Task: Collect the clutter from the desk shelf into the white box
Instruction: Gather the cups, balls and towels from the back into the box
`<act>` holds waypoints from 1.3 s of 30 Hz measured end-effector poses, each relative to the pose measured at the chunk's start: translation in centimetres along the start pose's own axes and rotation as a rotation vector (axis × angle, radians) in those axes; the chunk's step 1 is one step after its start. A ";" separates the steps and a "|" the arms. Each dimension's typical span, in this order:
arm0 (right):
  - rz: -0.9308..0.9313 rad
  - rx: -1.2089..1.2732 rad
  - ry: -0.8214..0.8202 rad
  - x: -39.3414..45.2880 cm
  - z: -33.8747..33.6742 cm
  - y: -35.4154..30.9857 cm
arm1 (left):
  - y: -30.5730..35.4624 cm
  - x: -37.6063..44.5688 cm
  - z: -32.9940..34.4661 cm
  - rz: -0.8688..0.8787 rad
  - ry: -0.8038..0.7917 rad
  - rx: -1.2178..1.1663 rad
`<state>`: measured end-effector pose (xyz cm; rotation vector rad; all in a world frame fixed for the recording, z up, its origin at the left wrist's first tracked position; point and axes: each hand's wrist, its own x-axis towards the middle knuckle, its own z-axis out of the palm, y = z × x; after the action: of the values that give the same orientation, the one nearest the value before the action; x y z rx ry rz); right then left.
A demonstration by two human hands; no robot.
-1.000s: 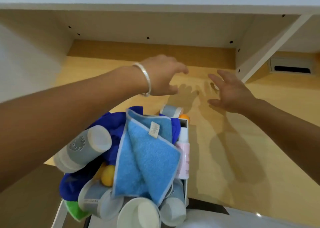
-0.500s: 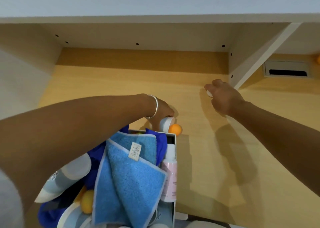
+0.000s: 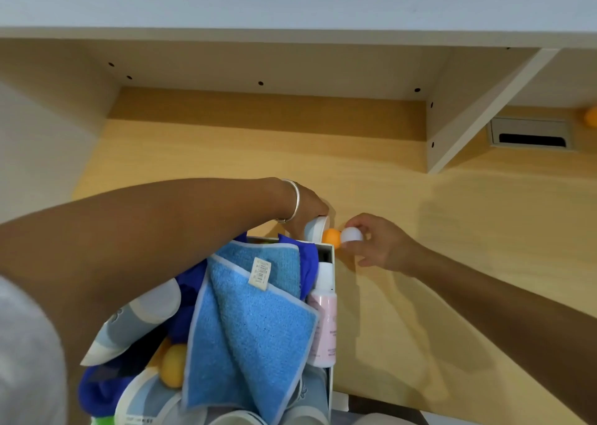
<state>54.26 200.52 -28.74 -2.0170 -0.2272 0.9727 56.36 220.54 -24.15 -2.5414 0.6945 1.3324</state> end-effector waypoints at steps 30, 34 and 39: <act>-0.784 -0.517 0.362 -7.4 3.8 -21.2 | -5.3 -19.6 2.9 0.072 0.928 -0.951; -0.893 -0.422 0.374 -10.2 6.0 -23.4 | -4.3 -24.1 5.7 0.064 1.042 -1.019; -0.966 -0.377 0.377 -13.6 8.4 -24.6 | -1.6 -29.1 9.3 0.085 1.130 -1.055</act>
<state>43.75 214.25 -5.02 -1.9925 -1.1079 -0.0665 36.25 234.66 -5.87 -4.1339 0.1614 -0.0045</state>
